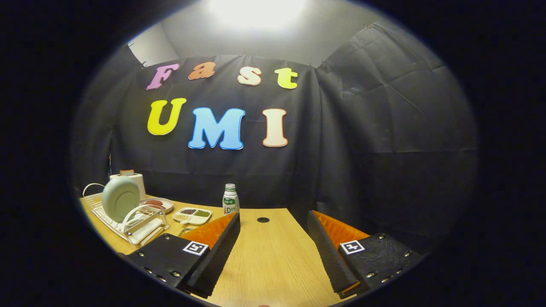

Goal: Take the plate from the dish rack, then take the spoon from the basket and place it into the plate.

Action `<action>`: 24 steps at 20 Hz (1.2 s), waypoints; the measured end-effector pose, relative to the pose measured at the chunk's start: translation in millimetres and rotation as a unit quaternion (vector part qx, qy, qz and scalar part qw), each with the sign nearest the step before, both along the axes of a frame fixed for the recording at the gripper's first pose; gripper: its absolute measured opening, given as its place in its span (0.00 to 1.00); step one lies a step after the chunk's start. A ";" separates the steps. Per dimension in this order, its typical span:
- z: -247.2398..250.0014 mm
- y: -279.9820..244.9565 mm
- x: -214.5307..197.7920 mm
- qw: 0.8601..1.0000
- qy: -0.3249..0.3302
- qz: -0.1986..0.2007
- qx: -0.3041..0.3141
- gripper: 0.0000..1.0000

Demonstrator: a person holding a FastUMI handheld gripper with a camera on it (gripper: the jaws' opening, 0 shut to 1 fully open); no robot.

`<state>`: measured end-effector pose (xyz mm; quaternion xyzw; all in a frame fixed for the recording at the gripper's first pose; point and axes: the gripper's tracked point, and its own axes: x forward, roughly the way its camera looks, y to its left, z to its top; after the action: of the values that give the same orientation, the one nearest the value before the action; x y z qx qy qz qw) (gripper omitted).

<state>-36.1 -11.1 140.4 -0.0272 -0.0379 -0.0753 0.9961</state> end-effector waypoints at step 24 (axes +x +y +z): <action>-24.8 399.4 118.6 0.955 0.214 0.154 0.139 0.96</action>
<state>82.5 388.3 115.6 0.1021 0.1830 0.0820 0.9743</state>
